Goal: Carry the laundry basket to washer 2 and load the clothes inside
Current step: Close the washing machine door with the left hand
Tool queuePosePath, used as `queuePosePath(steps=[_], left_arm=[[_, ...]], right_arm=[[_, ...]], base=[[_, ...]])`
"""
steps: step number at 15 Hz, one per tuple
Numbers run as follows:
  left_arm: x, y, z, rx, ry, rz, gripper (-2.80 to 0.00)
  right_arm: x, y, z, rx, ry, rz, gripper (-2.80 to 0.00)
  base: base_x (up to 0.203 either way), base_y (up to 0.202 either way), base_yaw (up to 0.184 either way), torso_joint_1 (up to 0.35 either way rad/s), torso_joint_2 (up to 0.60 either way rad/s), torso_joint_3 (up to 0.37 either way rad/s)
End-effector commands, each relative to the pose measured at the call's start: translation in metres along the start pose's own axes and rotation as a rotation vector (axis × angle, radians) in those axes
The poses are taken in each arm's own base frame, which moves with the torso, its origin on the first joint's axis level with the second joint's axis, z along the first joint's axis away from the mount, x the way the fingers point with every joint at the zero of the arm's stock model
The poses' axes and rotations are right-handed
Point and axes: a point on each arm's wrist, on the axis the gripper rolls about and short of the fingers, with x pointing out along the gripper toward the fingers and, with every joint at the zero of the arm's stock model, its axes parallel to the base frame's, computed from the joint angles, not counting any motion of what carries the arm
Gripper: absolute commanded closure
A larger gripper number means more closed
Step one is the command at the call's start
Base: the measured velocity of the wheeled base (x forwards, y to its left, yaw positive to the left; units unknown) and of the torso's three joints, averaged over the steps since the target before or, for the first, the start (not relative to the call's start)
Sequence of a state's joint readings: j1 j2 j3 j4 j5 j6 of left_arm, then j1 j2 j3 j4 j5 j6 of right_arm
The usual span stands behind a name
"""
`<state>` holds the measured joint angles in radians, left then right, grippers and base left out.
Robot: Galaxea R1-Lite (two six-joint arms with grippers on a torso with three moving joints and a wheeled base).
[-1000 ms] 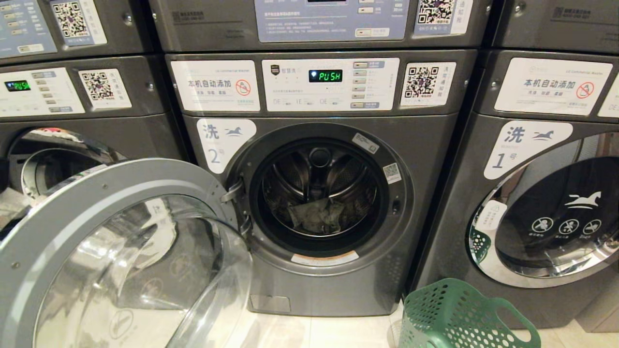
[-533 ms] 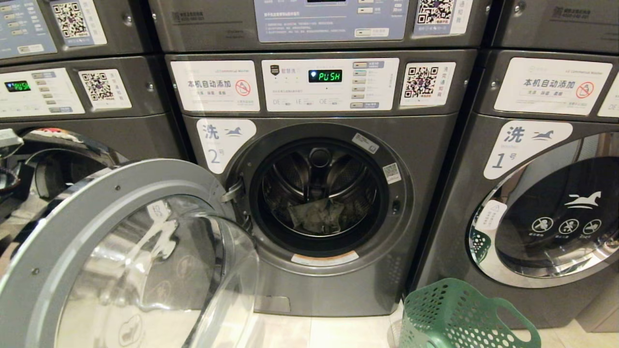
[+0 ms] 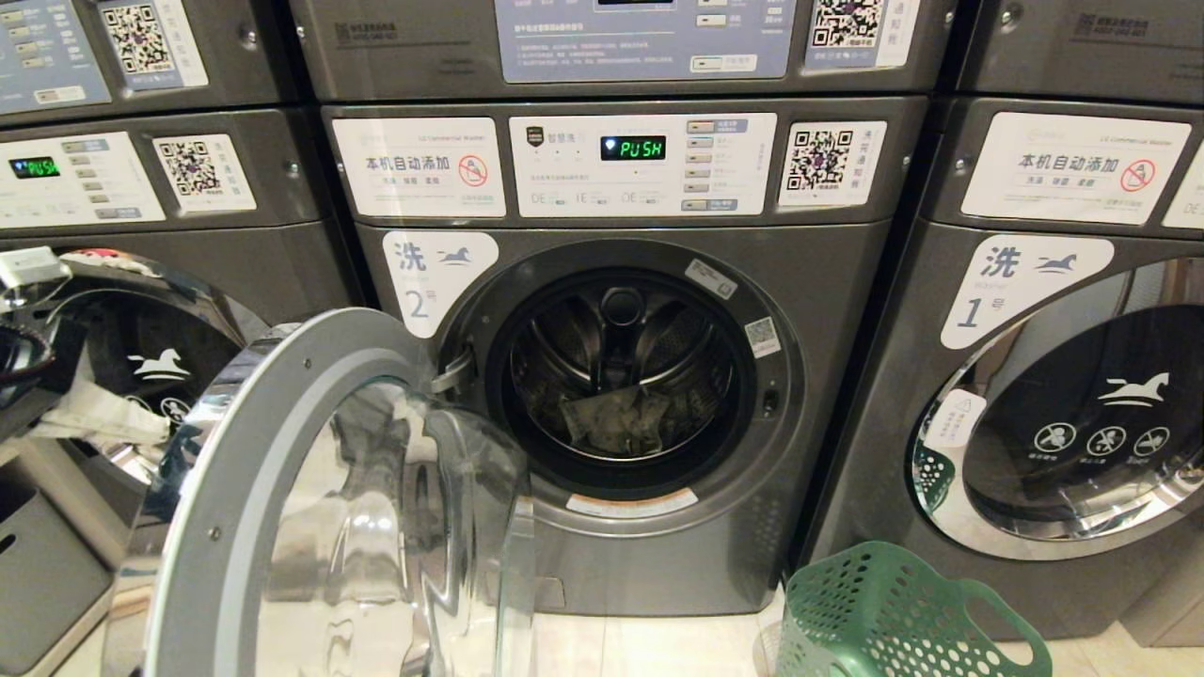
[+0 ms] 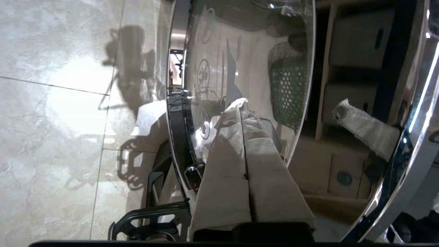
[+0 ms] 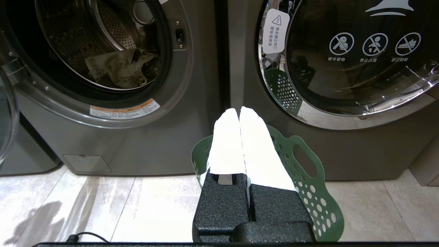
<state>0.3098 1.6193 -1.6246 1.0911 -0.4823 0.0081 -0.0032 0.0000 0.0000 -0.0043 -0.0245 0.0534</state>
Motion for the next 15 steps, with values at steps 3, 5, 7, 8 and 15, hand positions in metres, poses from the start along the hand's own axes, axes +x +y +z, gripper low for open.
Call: queuePosePath(steps=[3, 5, 7, 8, 15], left_arm=[[0.011, -0.021, -0.008, 0.063, 0.064, -0.05, 0.0], [0.019, -0.034, -0.012, 0.107, 0.101, -0.081, 0.0], [0.027, -0.054, -0.017, 0.161, 0.142, -0.124, 0.0], [0.031, -0.064, -0.019, 0.188, 0.16, -0.146, 0.0], [0.05, -0.102, -0.026, 0.309, 0.199, -0.234, 0.0]], right_arm=[[0.0, 0.0, 0.0, 0.0, 0.001, 0.0, 0.0], [0.0, 0.0, 0.0, 0.0, 0.001, 0.0, 0.0], [0.0, 0.0, 0.0, 0.0, 0.001, 0.0, 0.0], [0.0, 0.0, 0.0, 0.0, 0.001, 0.0, 0.0], [0.0, 0.0, 0.0, -0.013, 0.001, 0.001, 0.0]], base=[[0.0, 0.0, 0.0, 0.0, 0.0, 0.0], [0.0, 0.0, 0.0, 0.0, 0.0, 0.0], [0.0, 0.0, 0.0, 0.0, 0.0, 0.0], [0.0, 0.0, 0.0, 0.0, 0.0, 0.0], [0.0, 0.0, 0.0, 0.0, 0.0, 0.0]])
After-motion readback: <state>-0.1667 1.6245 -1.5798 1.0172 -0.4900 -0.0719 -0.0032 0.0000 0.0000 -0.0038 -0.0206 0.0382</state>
